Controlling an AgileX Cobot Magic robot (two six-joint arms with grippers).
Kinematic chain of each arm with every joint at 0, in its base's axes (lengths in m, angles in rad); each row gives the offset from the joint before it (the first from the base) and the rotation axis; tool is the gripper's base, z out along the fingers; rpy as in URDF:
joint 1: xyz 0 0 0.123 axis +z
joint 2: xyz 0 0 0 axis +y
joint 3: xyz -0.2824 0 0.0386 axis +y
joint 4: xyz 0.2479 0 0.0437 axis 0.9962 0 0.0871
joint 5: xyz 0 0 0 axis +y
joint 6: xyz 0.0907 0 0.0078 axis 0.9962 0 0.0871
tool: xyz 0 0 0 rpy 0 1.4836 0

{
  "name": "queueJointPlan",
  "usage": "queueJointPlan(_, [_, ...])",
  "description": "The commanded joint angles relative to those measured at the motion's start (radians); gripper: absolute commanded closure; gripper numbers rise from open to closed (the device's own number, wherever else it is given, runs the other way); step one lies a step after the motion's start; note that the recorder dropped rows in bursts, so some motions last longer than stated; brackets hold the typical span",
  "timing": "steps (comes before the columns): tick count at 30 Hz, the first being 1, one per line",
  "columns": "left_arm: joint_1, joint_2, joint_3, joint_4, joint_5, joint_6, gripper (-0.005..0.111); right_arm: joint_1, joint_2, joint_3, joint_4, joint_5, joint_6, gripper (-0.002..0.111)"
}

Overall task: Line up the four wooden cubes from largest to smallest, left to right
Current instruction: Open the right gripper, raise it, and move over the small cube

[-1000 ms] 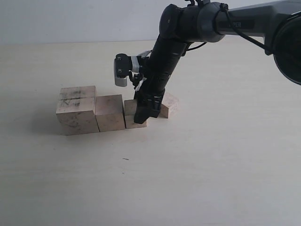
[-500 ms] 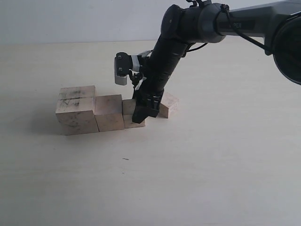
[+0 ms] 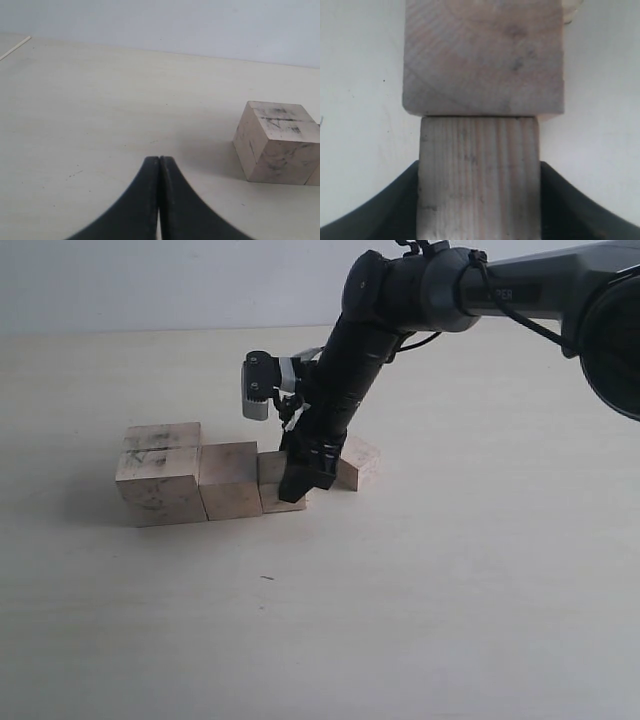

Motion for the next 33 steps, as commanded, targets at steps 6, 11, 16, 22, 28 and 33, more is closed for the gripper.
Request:
queueJointPlan(6, [-0.009,-0.007,0.000,0.006,-0.012,0.000,0.107,-0.001,0.014,0.004,0.041,0.016,0.106,0.027])
queueJointPlan(11, [-0.009,-0.007,0.000,0.006,-0.012,0.000,0.107,-0.001,0.004,0.004,0.037,0.035,0.153,0.026])
queueJointPlan(16, [-0.009,-0.007,0.000,0.006,-0.012,0.000,0.107,-0.001,-0.047,0.004,0.008,0.039,0.180,0.026])
queueJointPlan(22, [-0.009,-0.007,0.000,0.006,-0.012,0.000,0.107,-0.001,-0.112,0.004,-0.120,0.051,0.323,0.026])
queueJointPlan(28, [-0.009,-0.007,0.000,0.006,-0.012,0.000,0.107,-0.001,-0.171,0.004,-0.174,0.106,0.589,0.031])
queueJointPlan(33, [-0.009,-0.007,0.000,0.006,-0.012,0.000,0.107,-0.001,-0.183,0.004,-0.296,0.108,0.734,0.034])
